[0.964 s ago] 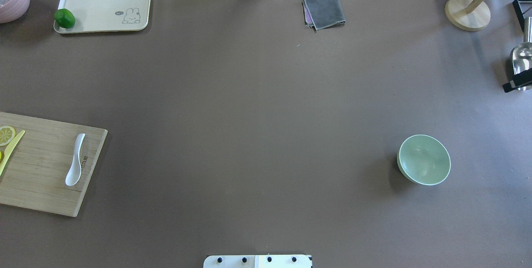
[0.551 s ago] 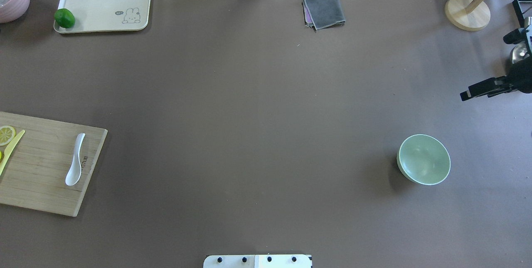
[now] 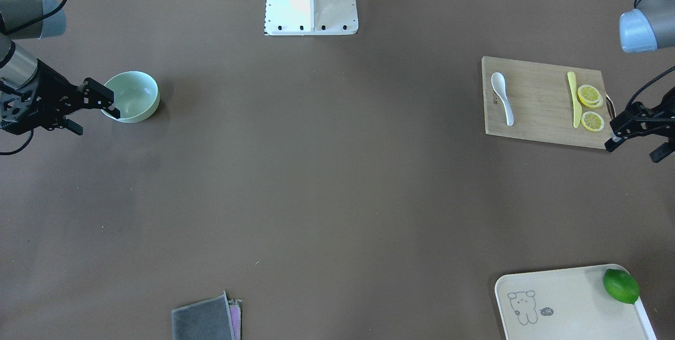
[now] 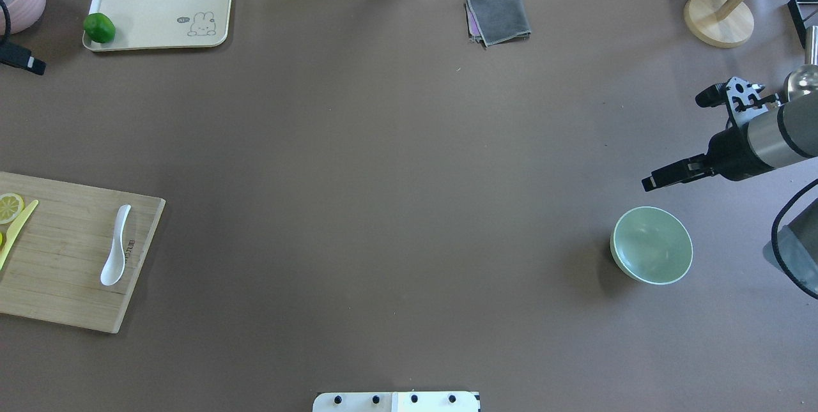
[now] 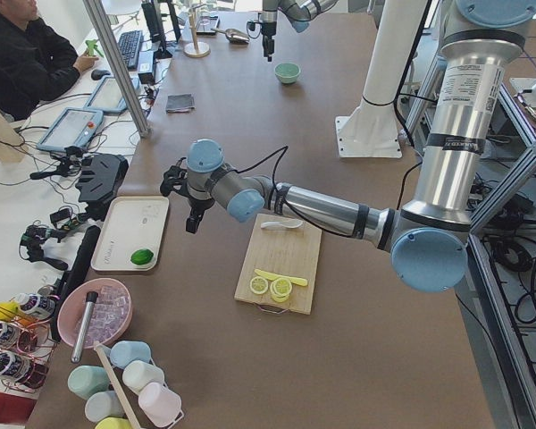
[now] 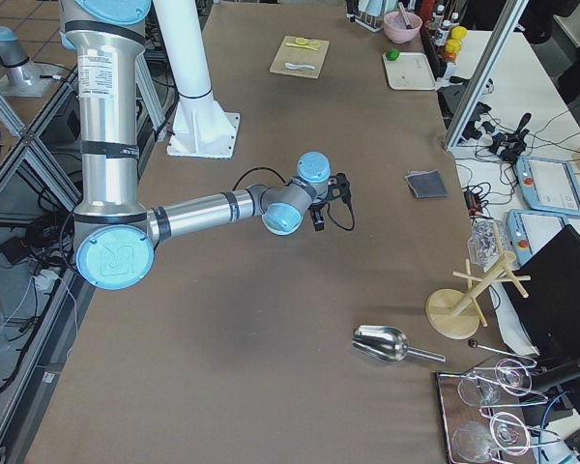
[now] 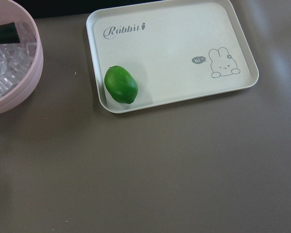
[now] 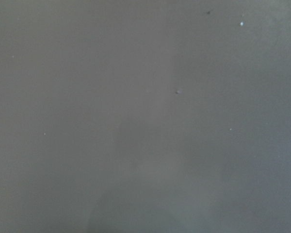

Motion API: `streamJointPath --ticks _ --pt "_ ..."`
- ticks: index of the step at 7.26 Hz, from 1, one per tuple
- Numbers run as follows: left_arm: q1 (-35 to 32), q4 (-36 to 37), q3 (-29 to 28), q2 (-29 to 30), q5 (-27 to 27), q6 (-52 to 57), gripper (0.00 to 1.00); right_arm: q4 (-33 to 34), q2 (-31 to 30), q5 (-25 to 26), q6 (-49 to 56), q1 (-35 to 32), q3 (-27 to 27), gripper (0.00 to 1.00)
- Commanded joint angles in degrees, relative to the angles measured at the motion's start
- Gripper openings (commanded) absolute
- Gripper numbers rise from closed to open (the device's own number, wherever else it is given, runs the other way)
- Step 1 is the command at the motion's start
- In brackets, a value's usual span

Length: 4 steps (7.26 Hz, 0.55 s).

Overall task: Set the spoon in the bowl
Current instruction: 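Move the right gripper in toward the pale green bowl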

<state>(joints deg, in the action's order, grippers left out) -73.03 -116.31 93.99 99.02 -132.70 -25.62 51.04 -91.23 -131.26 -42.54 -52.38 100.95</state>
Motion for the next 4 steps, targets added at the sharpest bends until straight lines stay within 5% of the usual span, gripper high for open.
streamJointPath --ticks 1,4 --pt "0.87 0.03 -0.12 -0.05 -0.02 0.05 0.98 -0.06 -1.66 1.01 0.25 3.06 0.30 1.00" --pt "0.96 0.03 -0.04 0.21 -0.02 -0.04 0.98 -0.06 -4.12 1.01 0.35 3.86 0.30 0.98"
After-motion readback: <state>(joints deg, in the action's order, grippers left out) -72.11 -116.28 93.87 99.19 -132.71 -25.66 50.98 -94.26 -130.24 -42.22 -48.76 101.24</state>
